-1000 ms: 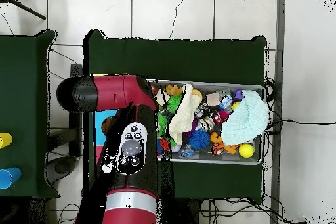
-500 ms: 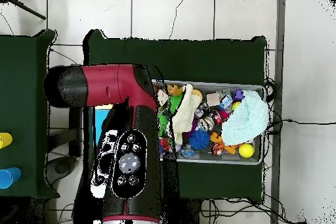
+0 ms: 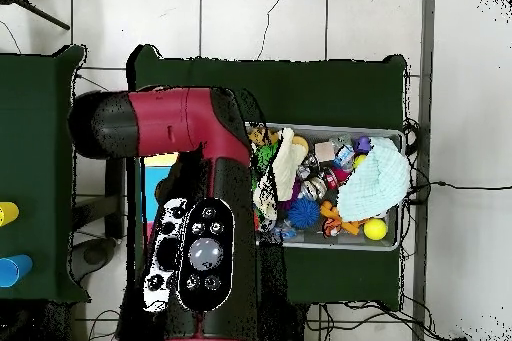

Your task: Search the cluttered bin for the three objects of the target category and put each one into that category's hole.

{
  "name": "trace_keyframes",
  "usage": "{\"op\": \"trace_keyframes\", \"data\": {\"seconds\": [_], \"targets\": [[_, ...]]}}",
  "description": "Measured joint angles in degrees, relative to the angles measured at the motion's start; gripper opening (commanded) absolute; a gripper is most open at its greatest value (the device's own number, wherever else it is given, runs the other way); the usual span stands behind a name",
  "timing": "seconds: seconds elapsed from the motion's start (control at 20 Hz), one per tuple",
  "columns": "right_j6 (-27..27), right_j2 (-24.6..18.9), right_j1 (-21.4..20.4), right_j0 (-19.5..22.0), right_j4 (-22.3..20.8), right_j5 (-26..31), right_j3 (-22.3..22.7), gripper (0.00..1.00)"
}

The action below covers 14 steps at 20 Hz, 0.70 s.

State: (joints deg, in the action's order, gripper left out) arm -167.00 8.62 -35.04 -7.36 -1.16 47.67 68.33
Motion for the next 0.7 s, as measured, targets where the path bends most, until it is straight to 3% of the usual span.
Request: {"op": "trace_keyframes", "data": {"seconds": [0.7], "targets": [[0.0, 0.0, 0.2, 2.3, -5.6, -0.2, -0.4, 0.0]]}}
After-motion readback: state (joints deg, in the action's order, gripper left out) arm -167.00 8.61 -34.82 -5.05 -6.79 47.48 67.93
